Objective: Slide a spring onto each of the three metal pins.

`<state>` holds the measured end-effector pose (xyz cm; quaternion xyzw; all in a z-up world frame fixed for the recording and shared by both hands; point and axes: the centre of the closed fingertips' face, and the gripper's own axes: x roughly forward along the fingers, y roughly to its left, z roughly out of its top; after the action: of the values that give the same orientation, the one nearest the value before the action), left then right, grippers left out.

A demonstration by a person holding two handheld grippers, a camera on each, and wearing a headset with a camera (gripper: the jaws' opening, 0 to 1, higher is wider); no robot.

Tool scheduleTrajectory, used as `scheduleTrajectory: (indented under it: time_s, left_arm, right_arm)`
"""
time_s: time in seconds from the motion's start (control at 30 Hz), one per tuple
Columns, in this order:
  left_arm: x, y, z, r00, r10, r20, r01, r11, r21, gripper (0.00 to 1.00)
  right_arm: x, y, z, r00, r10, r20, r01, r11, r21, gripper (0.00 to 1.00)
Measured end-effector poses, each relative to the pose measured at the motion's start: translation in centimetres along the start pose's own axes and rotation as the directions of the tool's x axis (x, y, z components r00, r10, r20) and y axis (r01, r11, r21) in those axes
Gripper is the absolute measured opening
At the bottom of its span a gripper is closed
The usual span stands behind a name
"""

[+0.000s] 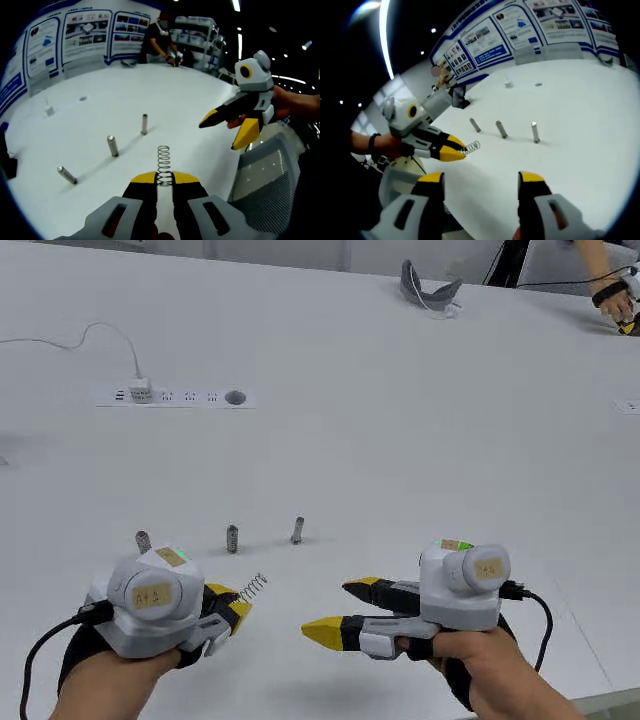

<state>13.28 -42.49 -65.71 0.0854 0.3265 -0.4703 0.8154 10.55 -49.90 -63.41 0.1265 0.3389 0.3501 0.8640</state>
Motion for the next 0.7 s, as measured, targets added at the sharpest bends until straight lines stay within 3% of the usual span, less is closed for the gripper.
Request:
scheduleTrajectory:
  time_s: [0.4,0.7]
  left_arm:
    - [-0.7,-2.3,0.3,0.9989,-0.046,0.006,0.046,0.998,0.049,0.10]
    - [-1.1,-3.2,0.9,0.9961,-0.088,0.005,0.087,0.991,0.098,0.10]
  right_arm:
    - [1.9,1.3,1.1,0.9972,0.068,0.033,-0.070,0.996,0.063,0.45]
    - [2.7,2.2,1.2,0.9929,0.114,0.034,-0.117,0.989,0.096,0.37]
